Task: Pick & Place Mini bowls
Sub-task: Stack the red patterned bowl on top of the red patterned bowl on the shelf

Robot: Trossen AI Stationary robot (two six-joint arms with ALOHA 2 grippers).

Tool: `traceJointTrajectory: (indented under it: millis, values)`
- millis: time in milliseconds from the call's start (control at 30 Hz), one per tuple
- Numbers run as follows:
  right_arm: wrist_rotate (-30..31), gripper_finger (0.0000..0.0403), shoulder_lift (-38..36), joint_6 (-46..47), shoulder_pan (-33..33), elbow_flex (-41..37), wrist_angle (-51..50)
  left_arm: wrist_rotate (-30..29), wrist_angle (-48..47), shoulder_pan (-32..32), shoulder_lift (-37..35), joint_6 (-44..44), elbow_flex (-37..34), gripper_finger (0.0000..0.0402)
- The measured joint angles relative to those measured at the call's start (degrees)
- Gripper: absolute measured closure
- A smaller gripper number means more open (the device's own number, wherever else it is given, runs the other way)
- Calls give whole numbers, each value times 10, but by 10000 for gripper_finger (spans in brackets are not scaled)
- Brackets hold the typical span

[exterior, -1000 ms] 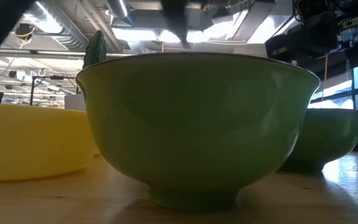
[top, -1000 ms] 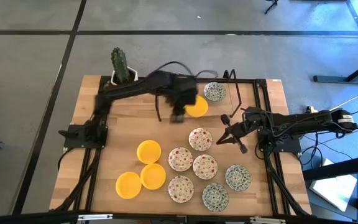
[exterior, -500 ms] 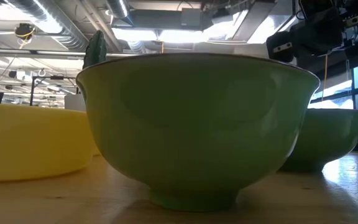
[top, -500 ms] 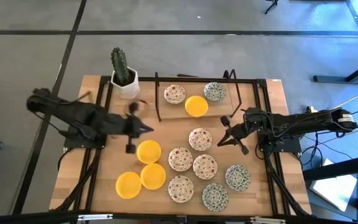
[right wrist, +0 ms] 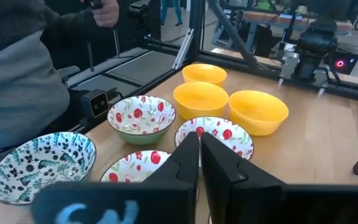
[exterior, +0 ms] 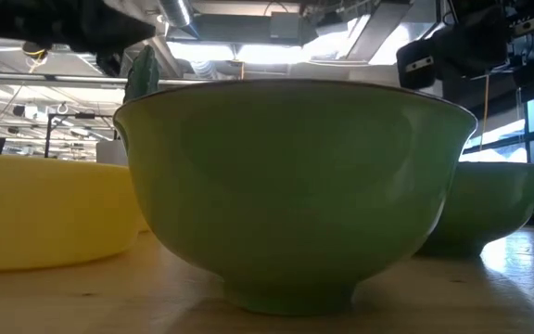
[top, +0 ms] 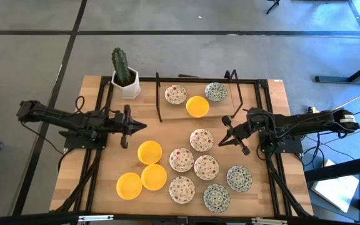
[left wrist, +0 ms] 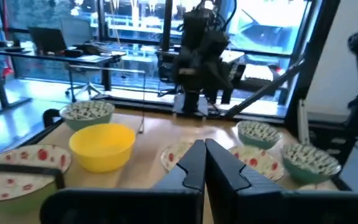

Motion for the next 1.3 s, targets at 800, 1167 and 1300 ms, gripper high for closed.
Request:
traceJointTrajectory:
  millis: [800, 1167, 1300]
  values:
    - [5, 384, 1, -18, -2, 0, 124, -6, -79, 72, -74, 47, 13, 400]
    - [5, 384, 1, 30, -1, 0, 141, 21, 73, 84, -75, -32, -96, 398]
    - [5, 384, 1, 55, -1, 0, 160, 21, 127, 74, -75, -113, -135, 394]
